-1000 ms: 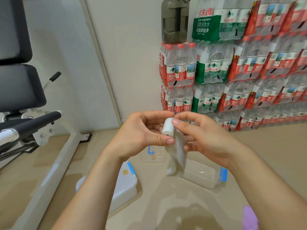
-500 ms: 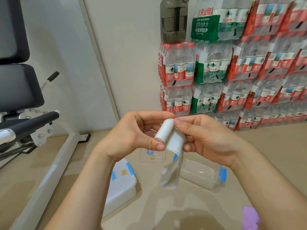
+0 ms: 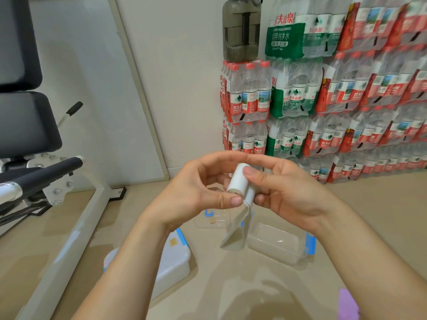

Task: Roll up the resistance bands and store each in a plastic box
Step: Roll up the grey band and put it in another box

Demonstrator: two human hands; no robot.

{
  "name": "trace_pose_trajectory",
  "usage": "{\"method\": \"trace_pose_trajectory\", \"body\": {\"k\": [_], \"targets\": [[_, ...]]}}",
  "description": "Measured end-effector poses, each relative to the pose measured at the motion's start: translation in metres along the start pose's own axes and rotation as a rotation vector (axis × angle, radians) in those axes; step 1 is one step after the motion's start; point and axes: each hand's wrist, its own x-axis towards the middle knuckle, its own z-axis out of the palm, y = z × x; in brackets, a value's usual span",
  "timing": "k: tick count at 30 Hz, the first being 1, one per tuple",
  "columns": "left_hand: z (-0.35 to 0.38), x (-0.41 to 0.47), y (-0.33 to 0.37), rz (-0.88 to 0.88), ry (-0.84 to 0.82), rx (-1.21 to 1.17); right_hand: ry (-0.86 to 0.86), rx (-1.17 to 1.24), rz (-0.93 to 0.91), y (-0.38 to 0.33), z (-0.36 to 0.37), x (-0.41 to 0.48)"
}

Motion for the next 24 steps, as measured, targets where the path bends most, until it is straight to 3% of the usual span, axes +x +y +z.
{"method": "trace_pose_trajectory", "body": {"k": [3,6,13,19,24], "targets": [[0.004,0.004,-0.007,0.029,0.008,-0.21,-0.019,0.139,0.004,-0.003,0.0,-0.001],[0.002,0.006,-0.008,0.047,0.035,-0.261,-0.062,0.118,0.009,-0.004,0.0,-0.003],[-0.003,0.001,-0.001,-0.012,-0.013,-0.053,-0.077,-0.099,0.012,-0.004,0.003,-0.007],[-0.004,0.0,-0.003,0.009,-0.037,-0.162,-0.139,0.049,0.055,-0.004,-0.002,-0.005],[-0.012,-0.004,0.001,-0.031,-0.084,-0.08,-0.148,-0.037,0.084,-0.004,-0.002,-0.006]]}}
